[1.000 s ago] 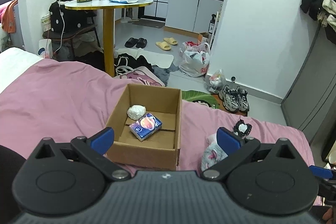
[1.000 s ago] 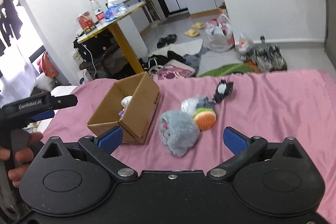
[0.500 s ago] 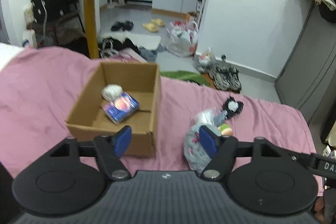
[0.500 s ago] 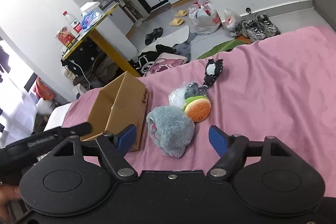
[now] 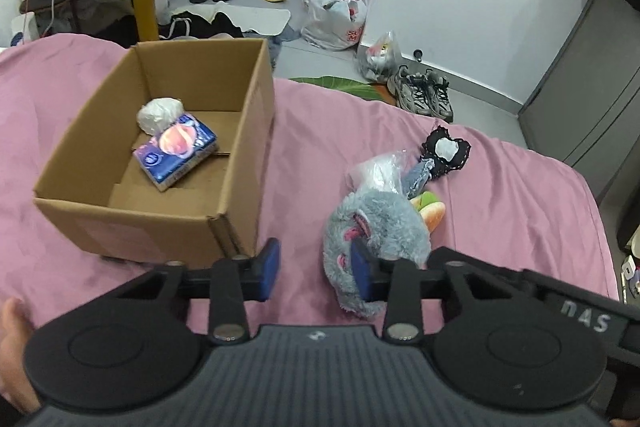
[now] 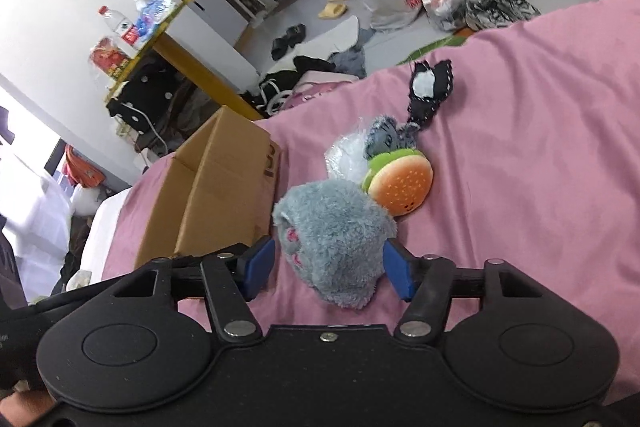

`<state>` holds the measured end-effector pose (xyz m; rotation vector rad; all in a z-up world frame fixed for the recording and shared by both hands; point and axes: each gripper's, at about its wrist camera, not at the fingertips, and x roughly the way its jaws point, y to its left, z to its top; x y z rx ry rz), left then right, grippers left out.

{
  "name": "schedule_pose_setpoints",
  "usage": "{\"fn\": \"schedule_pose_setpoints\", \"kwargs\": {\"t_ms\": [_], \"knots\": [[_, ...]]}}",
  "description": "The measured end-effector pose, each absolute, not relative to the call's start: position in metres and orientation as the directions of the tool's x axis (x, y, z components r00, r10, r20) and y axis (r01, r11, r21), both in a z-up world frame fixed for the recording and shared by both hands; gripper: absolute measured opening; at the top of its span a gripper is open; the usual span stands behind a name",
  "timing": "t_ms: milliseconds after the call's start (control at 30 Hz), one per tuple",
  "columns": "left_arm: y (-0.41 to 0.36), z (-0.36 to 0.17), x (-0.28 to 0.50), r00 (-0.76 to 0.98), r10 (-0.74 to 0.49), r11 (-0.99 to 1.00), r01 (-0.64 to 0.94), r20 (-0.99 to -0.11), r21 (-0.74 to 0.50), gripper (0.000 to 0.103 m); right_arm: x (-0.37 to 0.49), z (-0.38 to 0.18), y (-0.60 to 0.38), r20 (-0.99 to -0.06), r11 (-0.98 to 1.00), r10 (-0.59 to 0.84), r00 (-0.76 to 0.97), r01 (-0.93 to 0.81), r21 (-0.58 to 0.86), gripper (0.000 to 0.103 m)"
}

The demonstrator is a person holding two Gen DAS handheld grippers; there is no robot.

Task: Organize soft objects
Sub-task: 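Reach the left tool to the grey fluffy plush and close on it, then lift the grey plush with the left tool toward the box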

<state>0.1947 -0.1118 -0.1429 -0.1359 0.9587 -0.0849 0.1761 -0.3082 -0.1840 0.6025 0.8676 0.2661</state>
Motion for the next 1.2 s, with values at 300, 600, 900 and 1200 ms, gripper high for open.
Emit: {"fn": "schedule_pose_setpoints", "kwargs": {"t_ms": [300, 600, 900, 1200], "knots": [[-0.112, -0.168, 0.215, 0.534, -0.169, 0.978, -0.011, -0.828, -0.207, 0.024, 0.191, -0.206, -0.310, -0.658, 0.771, 0.475, 0.585, 0.085, 0.632, 0.056], [-0.108, -0.177, 0.222, 0.518, -0.201, 0.970, -0.014, -0.831, -0.244, 0.023, 0.201, -0.218, -0.305, -0.664, 0.756, 0.508, 0.550, 0.086, 0.649, 0.042], [-0.119, -0.183, 0.227, 0.493, -0.266, 0.955, 0.016, -0.828, -0.297, 0.030, 0.196, -0.222, -0.318, -0.634, 0.719, 0.492, 0.597, 0.131, 0.682, 0.026], [-0.123, -0.195, 0.228, 0.500, -0.314, 0.930, -0.007, -0.807, -0.366, 0.032, 0.193, -0.227, -0.324, -0.626, 0.688, 0.485, 0.611, 0.176, 0.704, 0.022]]}}
